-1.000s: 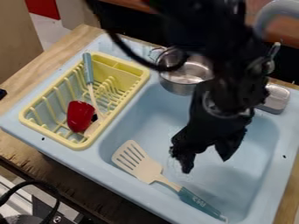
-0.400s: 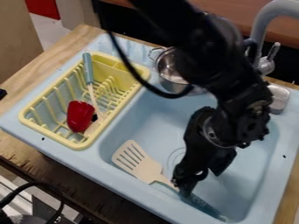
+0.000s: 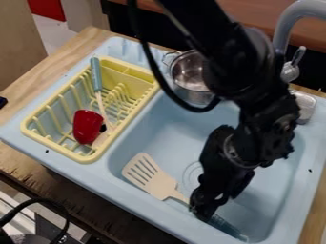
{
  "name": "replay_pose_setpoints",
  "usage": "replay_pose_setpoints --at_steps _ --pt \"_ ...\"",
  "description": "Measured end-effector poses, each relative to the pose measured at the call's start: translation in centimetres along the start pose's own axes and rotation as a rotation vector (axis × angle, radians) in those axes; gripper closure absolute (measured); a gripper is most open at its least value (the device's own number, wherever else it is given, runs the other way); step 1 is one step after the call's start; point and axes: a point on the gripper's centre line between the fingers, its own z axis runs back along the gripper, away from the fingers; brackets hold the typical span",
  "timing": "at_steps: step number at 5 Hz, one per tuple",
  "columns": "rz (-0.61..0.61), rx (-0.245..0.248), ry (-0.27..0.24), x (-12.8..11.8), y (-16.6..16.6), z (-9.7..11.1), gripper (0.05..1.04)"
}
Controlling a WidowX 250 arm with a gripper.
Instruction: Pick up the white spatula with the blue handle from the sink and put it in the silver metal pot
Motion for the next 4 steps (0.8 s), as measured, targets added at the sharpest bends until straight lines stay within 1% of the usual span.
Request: replay_pose_setpoints --at_steps 1,2,3,4 --pt "0.010 -0.040 -0.001 0.06 0.32 0.00 0.084" --pt "0.048 -0.087 -0.011 -0.41 0.16 -0.28 0.084" --pt "0.072 -0.146 -0.035 -0.75 -0.19 -0.63 0.084" --pt "0.078 -0.155 -0.030 -0.70 -0.51 -0.70 0.084"
